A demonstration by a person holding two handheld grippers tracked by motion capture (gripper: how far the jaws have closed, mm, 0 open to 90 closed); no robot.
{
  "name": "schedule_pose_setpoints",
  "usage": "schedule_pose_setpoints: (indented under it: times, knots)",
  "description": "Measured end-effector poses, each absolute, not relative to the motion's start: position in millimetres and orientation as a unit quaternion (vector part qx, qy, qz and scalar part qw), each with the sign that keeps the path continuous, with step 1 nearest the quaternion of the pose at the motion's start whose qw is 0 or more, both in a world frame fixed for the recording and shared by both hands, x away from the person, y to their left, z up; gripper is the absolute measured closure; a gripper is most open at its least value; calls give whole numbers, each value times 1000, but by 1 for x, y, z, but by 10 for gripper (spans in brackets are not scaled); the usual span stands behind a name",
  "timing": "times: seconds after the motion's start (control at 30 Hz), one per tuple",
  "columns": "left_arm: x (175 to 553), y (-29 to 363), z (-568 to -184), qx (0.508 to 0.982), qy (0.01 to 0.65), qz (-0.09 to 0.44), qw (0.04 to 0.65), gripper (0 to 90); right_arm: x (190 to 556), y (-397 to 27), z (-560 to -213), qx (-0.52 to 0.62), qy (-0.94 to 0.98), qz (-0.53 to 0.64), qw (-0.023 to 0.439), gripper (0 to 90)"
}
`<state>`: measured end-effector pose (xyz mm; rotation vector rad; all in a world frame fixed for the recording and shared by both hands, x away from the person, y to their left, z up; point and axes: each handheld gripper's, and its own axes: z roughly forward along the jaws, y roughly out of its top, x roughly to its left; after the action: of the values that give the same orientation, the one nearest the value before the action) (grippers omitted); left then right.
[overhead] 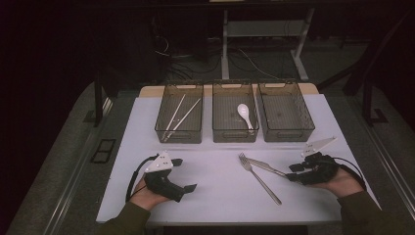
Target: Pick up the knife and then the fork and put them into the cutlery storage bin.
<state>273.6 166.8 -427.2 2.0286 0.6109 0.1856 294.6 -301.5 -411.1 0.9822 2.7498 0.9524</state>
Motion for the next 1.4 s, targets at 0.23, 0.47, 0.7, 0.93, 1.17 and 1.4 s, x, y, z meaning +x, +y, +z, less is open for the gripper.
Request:
schedule_pose_setpoints:
  times: [0.23,0.47,0.7,0.93,1.17,1.4]
  knots:
    - [276,171,-427,829,250,80,493,0,315,-290,-409,289,909,301,19,518]
    - [277,170,-427,830,251,77,492,0,329,-272,-407,275,919,283,10,531]
    - [276,168,-428,831,251,74,490,0,334,-260,-408,260,931,254,1,586]
    - [276,167,-427,833,247,73,490,0,332,-258,-414,243,945,218,9,661]
    - [276,166,-428,833,246,73,490,0,333,-254,-419,233,954,186,18,702]
    - [276,166,-428,833,247,71,490,0,334,-250,-423,231,959,165,19,734]
